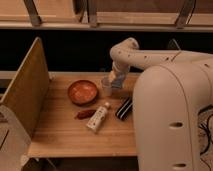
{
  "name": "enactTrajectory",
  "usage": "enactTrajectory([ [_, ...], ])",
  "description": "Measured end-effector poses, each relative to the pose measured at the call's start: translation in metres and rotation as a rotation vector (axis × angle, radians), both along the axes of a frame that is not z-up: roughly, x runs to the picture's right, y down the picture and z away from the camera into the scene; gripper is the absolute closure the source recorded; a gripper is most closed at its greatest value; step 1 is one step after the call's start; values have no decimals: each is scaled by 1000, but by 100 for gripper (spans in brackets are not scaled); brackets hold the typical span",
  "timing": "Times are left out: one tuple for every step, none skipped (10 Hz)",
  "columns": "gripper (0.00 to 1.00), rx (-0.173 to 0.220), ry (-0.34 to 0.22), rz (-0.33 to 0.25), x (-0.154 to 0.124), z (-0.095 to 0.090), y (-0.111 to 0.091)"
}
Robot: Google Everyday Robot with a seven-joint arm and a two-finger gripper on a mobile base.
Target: Place the white sponge in the ceramic cup
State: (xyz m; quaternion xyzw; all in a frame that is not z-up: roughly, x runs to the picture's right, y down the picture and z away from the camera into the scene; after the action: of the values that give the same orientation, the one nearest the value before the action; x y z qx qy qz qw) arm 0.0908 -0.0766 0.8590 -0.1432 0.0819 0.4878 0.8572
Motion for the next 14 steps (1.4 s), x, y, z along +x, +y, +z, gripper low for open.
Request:
enactTrajectory([
  [100, -1, 3, 1, 2, 0, 1],
  [100, -4, 0, 0, 0, 0, 2],
  [100, -4, -8, 1, 0, 1, 5],
  [100, -1, -20, 4, 0, 1, 7],
  [100, 8, -42, 3, 1, 6, 10],
  [100, 16, -65, -4, -4, 11, 11],
  [100, 29, -92, -29, -14, 17, 10],
  [100, 41, -110, -50, -19, 21, 7],
  [100, 58, -127, -79, -26, 24, 2],
  [100, 76, -137, -113, -31, 24, -4],
  [100, 100, -147, -164, -41, 23, -13],
  [100, 115, -151, -198, -47, 22, -19],
  [100, 132, -153, -233, -52, 20, -25],
  [100, 148, -158, -264, -58, 19, -31],
])
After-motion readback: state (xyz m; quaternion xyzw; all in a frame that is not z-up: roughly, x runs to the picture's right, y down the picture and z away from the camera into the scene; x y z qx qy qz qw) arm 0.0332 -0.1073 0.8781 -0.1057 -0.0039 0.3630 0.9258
